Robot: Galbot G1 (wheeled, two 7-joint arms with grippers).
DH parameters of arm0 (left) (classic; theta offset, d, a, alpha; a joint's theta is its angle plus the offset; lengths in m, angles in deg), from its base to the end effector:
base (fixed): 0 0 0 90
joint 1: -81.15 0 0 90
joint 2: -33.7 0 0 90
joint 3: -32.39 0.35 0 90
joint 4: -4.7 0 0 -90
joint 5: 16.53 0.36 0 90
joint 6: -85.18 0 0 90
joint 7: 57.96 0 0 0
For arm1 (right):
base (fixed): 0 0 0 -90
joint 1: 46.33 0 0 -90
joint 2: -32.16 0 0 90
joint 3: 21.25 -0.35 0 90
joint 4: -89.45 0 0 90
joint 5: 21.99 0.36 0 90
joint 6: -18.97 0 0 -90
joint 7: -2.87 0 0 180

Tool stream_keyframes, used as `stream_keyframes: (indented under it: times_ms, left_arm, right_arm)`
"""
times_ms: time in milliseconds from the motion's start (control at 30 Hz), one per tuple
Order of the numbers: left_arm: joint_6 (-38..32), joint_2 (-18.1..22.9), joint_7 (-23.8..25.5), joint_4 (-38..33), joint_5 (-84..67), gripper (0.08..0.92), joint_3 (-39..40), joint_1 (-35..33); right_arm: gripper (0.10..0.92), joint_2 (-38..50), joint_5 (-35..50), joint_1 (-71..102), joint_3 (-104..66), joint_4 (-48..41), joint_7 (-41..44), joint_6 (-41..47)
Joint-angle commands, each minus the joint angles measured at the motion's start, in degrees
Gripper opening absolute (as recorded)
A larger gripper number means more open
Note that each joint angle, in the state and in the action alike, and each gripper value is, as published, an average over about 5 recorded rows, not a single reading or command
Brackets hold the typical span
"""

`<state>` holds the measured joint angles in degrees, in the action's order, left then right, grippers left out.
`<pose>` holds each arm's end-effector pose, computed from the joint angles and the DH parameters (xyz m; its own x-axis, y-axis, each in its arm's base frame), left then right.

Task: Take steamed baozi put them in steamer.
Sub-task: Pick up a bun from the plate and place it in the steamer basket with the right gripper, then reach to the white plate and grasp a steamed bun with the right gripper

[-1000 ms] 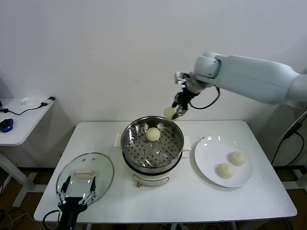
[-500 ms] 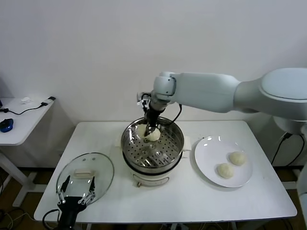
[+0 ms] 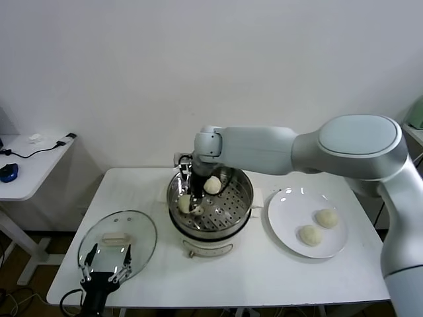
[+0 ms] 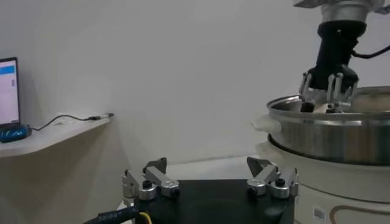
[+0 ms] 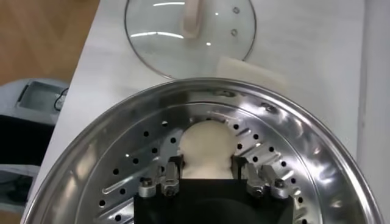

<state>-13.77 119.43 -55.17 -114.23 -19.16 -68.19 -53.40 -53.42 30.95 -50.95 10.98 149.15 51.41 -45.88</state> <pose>0.1007 0.0708 -0.3392 -0.9927 -0.0577 0.1057 -0.0435 0.9903 0.1322 0.5619 0.2212 -0.1209 -0.0304 -0.2644 0.9639 -0.9782 -0.1902 -0.0830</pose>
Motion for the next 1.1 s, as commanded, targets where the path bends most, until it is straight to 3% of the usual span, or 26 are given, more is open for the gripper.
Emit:
stream_keyframes:
  times_ms: [33,267,533,767,1100]
  left_arm:
    - [-0.02,0.05,-0.01,0.29,0.02,0.823,0.04,0.03]
    - [-0.03,-0.05,0.0,-0.06,0.03,0.823,0.1,-0.07]
    - [-0.2,0.23,0.04,-0.18,0.33,0.823,0.87,0.02]
    - [0.22,-0.24,0.09,-0.52,0.43,0.823,0.71,0.55]
    - [0.63,-0.2,0.12,-0.17,0.46,0.823,0.43,0.89]
  right_arm:
    - [0.658,-1.31,0.23,1.16,0.02,-0.67,-0.27,0.24]
    - [0.814,1.95,0.57,-3.0,-0.63,1.82,1.14,-0.11]
    - [0.823,11.61,-0.84,-11.06,-0.35,10.74,2.25,-0.97]
    - [0.823,28.89,-4.69,-17.85,1.78,21.78,4.63,-3.09]
    - [0.823,51.93,-20.41,-18.52,5.64,32.14,8.6,-6.85]
